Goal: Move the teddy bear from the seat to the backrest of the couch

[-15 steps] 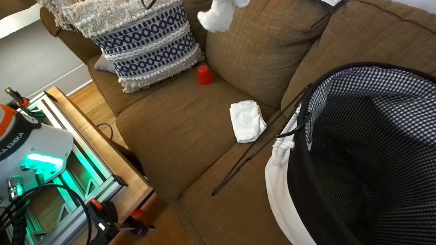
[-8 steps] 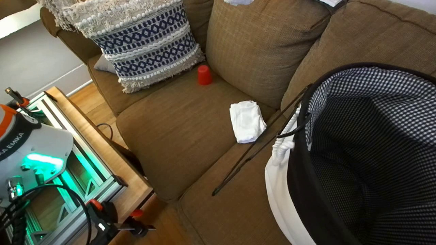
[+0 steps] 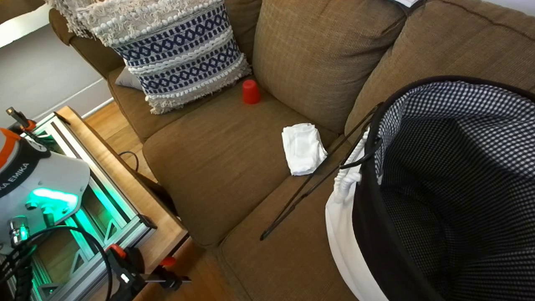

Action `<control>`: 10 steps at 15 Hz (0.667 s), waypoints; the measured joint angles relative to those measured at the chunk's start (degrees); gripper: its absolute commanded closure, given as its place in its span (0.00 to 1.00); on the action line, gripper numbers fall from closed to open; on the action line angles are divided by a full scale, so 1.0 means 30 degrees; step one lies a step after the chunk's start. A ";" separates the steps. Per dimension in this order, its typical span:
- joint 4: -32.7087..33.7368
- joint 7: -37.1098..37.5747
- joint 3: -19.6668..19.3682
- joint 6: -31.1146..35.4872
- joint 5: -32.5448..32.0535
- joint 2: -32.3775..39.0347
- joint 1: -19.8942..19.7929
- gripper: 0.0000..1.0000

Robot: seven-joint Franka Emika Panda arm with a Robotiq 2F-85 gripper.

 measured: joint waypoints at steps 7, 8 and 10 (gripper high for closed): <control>0.5324 0.6153 -0.1246 0.0295 0.0246 0.3988 -0.0542 0.83; 0.6378 0.7451 -0.1373 0.0020 0.0207 0.4717 -0.0535 0.83; 0.7947 0.8831 -0.1502 -0.0294 0.0169 0.5850 -0.0519 0.83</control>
